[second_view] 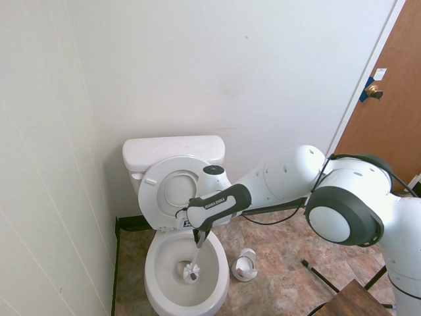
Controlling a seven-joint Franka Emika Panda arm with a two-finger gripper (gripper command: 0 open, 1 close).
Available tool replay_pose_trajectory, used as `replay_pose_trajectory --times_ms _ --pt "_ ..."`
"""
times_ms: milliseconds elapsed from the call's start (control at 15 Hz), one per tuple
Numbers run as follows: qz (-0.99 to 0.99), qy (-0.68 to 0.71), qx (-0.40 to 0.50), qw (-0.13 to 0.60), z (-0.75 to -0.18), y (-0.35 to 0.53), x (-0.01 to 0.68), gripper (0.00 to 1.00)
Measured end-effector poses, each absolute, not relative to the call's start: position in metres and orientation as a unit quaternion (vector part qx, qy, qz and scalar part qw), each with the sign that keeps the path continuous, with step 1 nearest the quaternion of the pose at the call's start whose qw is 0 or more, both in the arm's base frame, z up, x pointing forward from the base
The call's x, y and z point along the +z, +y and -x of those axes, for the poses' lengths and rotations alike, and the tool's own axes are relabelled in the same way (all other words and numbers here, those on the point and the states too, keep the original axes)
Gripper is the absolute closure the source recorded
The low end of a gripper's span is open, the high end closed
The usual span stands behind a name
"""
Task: Clean the toilet
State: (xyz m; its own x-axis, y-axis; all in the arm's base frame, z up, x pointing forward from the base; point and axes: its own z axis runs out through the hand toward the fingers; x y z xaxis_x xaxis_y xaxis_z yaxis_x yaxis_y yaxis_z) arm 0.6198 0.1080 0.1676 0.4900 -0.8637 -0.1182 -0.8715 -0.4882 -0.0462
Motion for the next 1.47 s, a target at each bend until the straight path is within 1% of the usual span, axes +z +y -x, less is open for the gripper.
replay_pose_trajectory --times_ms 400,733,1067,1467 --pt "0.844 0.533 0.029 0.056 -0.632 0.061 0.166 1.00" --pt "0.828 0.556 0.011 0.077 -0.691 0.030 0.172 1.00" --pt "0.830 0.550 0.008 0.090 -0.728 0.059 0.176 1.00" --pt "0.836 0.539 0.005 0.099 -0.737 0.108 0.191 1.00"
